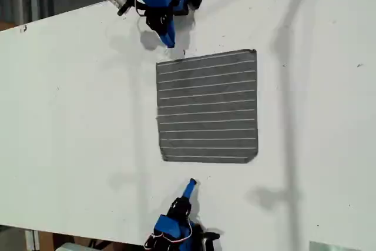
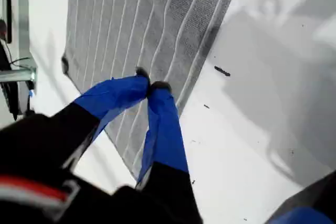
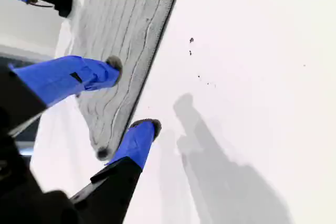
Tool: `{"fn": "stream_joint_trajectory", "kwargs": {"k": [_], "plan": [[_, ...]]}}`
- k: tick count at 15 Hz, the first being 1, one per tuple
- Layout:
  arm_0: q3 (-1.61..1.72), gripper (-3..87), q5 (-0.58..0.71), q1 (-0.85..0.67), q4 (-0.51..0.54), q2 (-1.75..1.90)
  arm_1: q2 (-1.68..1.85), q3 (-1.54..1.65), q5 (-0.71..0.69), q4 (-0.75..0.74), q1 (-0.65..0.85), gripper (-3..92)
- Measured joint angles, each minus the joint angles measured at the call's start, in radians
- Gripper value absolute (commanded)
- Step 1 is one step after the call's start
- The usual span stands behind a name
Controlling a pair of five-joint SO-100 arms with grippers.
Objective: Grasp corners of a square towel and fold twice.
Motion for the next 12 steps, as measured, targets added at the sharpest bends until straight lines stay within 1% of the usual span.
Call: {"fn": "stream_joint_trajectory", "kwargs": {"k": [1,2,3,4,6,9,10,12], "plan": [[0.0,21.2,-0.008,-0.009,0.0,-0.002,-0.003,0.017,-0.002,-0.014,-0.009,18.0],[0.0,21.2,-0.118,-0.094,0.0,-0.005,-0.017,0.098,-0.074,-0.054,-0.11,17.9],[0.0,21.3,-0.331,-0.153,0.0,-0.005,-0.009,0.112,-0.107,-0.071,-0.167,18.0],[0.0,21.4,-0.483,-0.17,0.0,-0.005,-0.009,0.117,-0.109,-0.078,-0.179,18.1],[0.0,22.5,-0.551,-0.169,0.0,-0.008,-0.011,0.12,-0.117,-0.081,-0.186,17.9],[0.0,23.6,-0.577,-0.17,0.0,-0.011,-0.025,0.12,-0.123,-0.091,-0.213,20.4],[0.0,23.6,-0.577,-0.17,0.0,-0.011,-0.034,0.112,-0.143,-0.089,-0.199,20.9],[0.0,23.7,-0.58,-0.17,0.0,-0.011,-0.149,-0.078,-0.21,-0.014,-0.169,22.6]]}}
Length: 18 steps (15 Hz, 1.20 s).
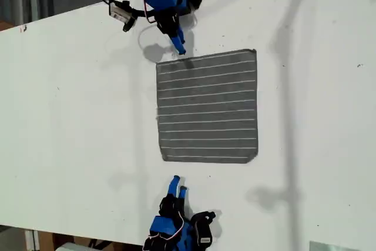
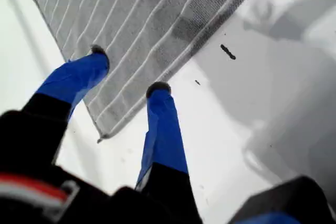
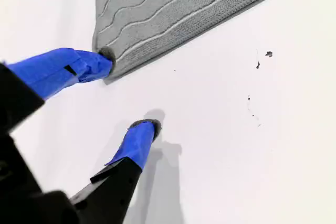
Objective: Grasp corners of a square towel and fold twice.
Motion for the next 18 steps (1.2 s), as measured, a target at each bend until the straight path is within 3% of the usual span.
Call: {"fn": "stream_joint_trajectory", "kwargs": {"k": [2,4,5,8,10,13,18], "plan": [[0.0,24.0,0.0,0.0,0.0,0.002,-0.428,-0.33,-0.046,0.008,-0.003,23.1],[0.0,24.3,0.005,0.0,0.0,0.002,-0.96,-0.667,-0.02,0.035,-0.13,24.5],[0.0,24.4,0.011,0.0,0.0,0.002,-1.134,-0.721,0.058,0.038,-0.218,28.4],[0.0,24.4,0.026,0.0,0.0,0.005,-1.181,-0.704,0.367,-0.012,-0.574,27.7],[0.0,24.2,0.029,0.0,0.0,0.008,-1.235,-0.696,0.525,-0.121,-0.778,29.4],[0.0,24.2,0.038,0.0,0.0,0.009,-1.459,-0.696,0.543,-0.385,-0.856,34.9],[0.0,23.9,0.038,0.0,0.0,0.009,-1.545,-0.649,0.451,-0.624,-0.83,36.3]]}}
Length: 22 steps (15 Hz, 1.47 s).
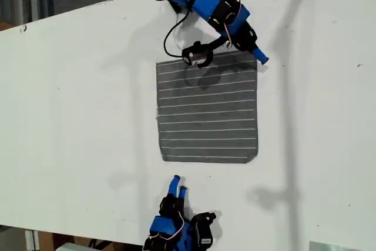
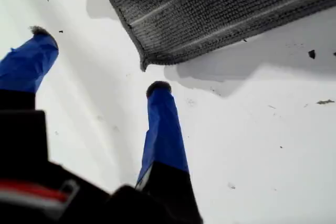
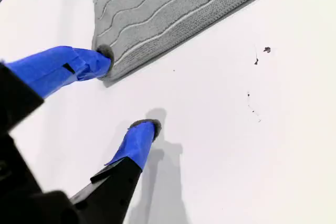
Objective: Grasp corners of a square towel and fold twice.
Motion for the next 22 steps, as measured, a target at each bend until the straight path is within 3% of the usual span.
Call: {"fn": "stream_joint_trajectory", "kwargs": {"k": [4,5,6,7,11,13,15,22], "plan": [[0.0,23.6,0.0,0.002,0.0,0.0,0.008,0.17,-0.018,-0.199,0.04,34.6],[0.0,23.5,0.0,0.008,0.0,0.0,0.02,0.196,-0.02,-0.221,0.046,32.7],[0.0,23.5,0.0,0.014,0.0,0.0,0.029,0.212,-0.021,-0.236,0.054,25.1],[0.0,23.6,0.0,0.014,0.0,0.0,0.031,0.215,-0.029,-0.238,0.06,19.1],[0.0,23.6,0.0,0.018,0.002,0.0,-0.018,0.138,-0.08,-0.164,0.109,26.8],[0.0,23.6,-0.006,0.023,0.002,0.0,-0.077,0.058,-0.121,-0.118,0.144,24.1],[0.0,23.4,-0.012,0.034,0.002,0.0,-0.13,0.026,-0.14,-0.115,0.152,-0.1],[-0.069,20.7,-0.11,0.137,0.005,-0.009,-0.172,-0.014,-0.143,-0.117,0.164,-0.1]]}}
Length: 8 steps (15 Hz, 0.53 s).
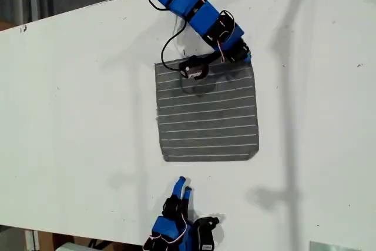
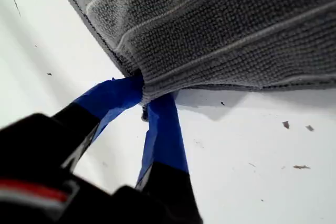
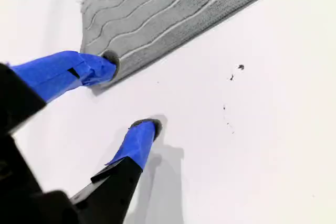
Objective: Grasp corners of a square towel and fold twice.
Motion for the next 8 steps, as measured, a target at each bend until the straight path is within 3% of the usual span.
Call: {"fn": "stream_joint_trajectory", "kwargs": {"k": [3,5,8], "plan": [[-0.341,21.4,-0.006,0.081,0.02,-0.402,-0.003,-0.002,-0.005,-0.002,0.002,-0.1],[-0.614,22.0,-0.014,0.193,-0.075,-0.885,-0.005,-0.002,-0.009,-0.002,0.002,-0.1],[-0.784,22.0,-0.11,0.365,-0.316,-1.431,-0.005,-0.002,-0.009,-0.002,0.002,-0.1]]}}
